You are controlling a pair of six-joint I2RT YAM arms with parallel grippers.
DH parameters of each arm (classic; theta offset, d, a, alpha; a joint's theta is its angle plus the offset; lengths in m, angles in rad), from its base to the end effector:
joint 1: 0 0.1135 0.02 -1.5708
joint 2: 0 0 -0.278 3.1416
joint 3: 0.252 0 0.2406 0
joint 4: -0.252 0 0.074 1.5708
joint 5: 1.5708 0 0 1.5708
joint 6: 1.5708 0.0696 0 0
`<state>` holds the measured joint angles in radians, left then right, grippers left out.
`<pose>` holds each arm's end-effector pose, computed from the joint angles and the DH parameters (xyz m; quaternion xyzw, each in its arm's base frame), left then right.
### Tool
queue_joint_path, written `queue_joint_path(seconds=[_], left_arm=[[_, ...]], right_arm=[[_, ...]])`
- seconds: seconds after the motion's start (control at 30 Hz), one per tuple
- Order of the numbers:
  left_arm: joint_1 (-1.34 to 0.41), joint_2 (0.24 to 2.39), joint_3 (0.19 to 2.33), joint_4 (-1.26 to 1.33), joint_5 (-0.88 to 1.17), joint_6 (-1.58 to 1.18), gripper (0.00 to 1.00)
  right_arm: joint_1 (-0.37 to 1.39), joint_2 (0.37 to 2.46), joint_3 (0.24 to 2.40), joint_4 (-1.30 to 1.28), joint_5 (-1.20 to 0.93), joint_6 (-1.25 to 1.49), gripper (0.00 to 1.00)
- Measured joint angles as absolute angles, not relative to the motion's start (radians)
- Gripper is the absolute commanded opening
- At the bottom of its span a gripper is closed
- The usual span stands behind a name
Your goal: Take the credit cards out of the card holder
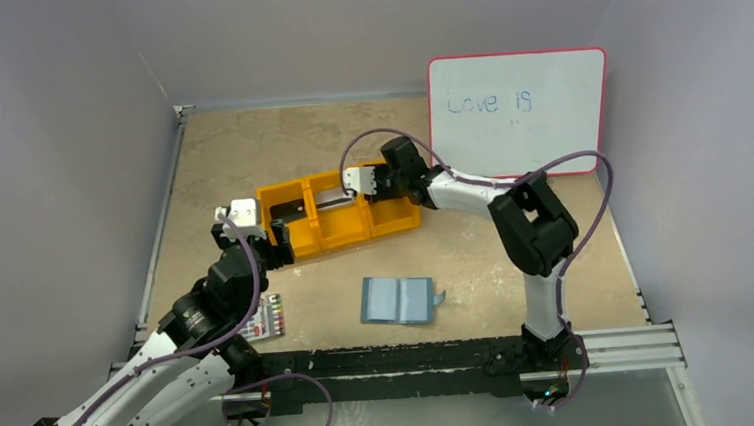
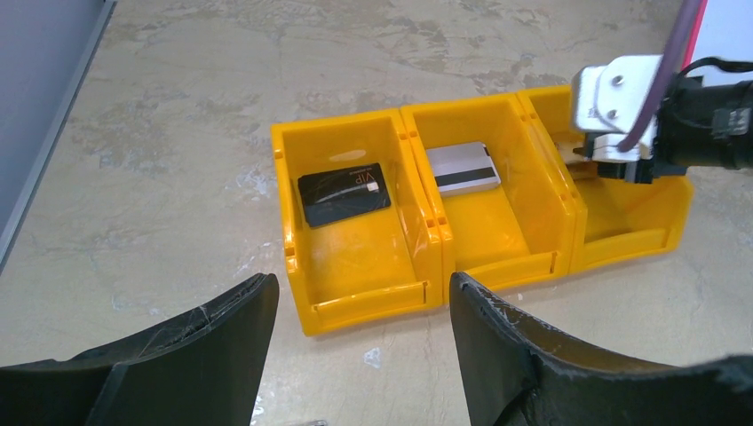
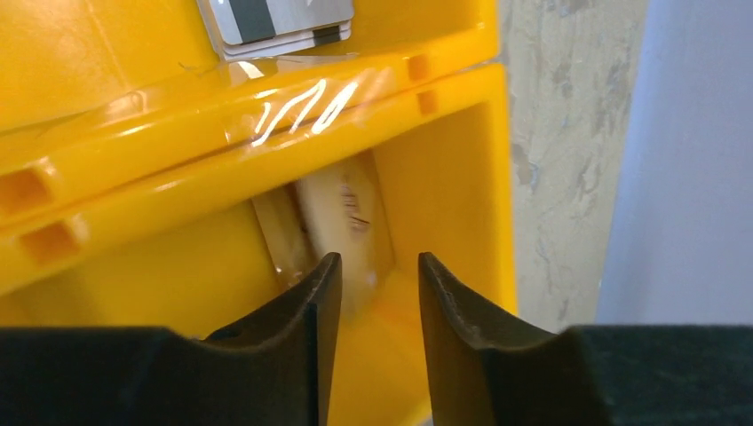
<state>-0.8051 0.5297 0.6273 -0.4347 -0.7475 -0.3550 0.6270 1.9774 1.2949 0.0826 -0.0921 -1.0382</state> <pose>0.1201 -0.0567 0.2950 -0.0364 0.7874 -0.0460 0.6137 0.3743 0.2791 0.1875 -0.6680 0.5787 -0.0553 0.4646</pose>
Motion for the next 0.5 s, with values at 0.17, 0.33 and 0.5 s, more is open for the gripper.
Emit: queue_joint_path(seconds=[0.17,0.33,0.5], left_arm=[[-0.805,0.530,0.627,-0.435,-0.748,-0.355,0.70],[-0.805,0.538,0.627,-0.435,-0.747,-0.355,0.70],[-0.805,0.559,0.627,-0.435,-0.743,-0.355,0.70]], right_arm=[[0.627,1.863,1.295,0.033,-0.104,-0.997,0.45],[0.627,1.671,1.233,0.093,-0.122,-0.889,0.52],[0.627,1.428,1.023,0.292,-0.105,-0.612,0.60]])
